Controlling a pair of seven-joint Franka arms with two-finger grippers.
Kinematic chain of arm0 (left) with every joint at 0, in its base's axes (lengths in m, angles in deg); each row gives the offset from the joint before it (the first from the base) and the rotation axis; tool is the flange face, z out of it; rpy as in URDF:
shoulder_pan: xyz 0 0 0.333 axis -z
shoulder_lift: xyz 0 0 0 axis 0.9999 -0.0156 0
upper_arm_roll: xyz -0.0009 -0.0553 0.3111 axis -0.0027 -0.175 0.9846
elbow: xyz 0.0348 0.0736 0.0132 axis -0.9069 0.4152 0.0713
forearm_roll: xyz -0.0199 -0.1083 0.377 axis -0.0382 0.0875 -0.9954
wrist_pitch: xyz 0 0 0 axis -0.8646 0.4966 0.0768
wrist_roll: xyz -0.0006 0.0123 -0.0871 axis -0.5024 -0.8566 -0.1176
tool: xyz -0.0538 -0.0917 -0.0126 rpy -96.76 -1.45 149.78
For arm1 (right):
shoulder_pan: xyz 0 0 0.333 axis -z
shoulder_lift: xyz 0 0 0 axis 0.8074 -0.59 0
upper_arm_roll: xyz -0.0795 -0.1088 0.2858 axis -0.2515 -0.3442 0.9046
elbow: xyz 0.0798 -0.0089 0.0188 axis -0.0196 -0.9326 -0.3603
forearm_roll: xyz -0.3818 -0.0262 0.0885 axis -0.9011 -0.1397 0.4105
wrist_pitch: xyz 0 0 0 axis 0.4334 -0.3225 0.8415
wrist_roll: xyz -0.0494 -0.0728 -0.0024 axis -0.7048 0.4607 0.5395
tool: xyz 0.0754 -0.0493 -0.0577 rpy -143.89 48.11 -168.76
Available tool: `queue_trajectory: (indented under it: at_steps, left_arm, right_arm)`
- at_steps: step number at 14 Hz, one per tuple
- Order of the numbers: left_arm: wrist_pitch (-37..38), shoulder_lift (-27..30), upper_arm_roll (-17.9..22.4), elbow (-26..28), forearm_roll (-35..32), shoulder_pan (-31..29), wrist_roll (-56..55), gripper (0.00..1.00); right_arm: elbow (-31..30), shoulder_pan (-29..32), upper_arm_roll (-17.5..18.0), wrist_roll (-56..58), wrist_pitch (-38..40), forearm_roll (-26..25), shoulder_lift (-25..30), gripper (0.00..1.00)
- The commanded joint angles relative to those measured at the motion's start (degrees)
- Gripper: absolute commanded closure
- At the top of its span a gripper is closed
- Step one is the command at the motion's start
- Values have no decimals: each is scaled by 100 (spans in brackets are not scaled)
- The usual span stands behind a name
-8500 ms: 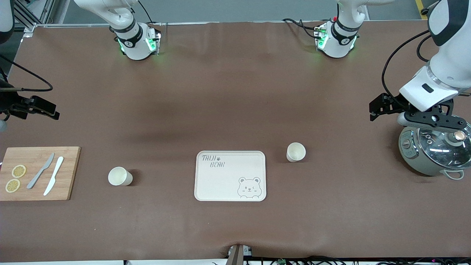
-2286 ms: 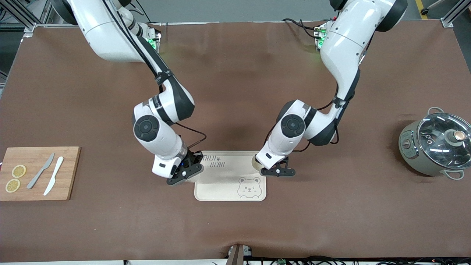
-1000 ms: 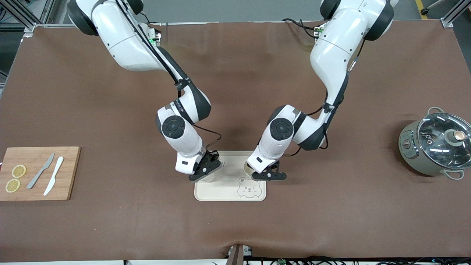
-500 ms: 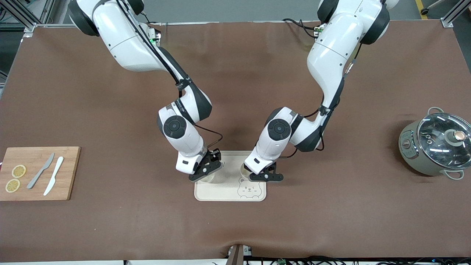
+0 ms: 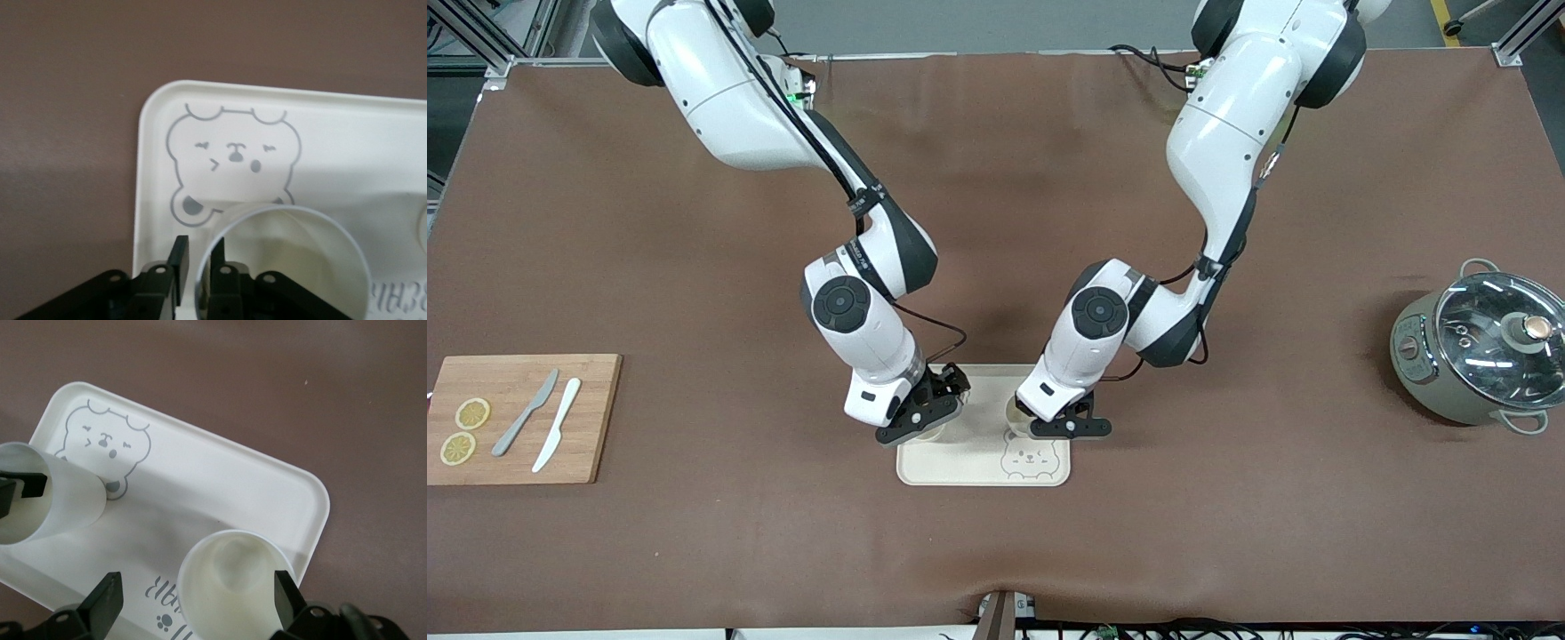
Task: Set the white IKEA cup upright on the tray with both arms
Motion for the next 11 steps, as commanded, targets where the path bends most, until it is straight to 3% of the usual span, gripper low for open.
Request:
queue_trajectory:
  at_steps: [1,4,11]
  left_arm:
    - [-29,-72,548,-170,-107,471,-498,0]
    - [181,7,496,-170,-72,462,-507,0]
    - [1270,587,479,-170,130,383,-472,0]
  right_arm:
    - [64,257,38,-103,104,-31,152,0]
    - [56,617,38,-50,542,-83,441,0]
    - [-15,1681,-23,-68,2423,-118,1250,0]
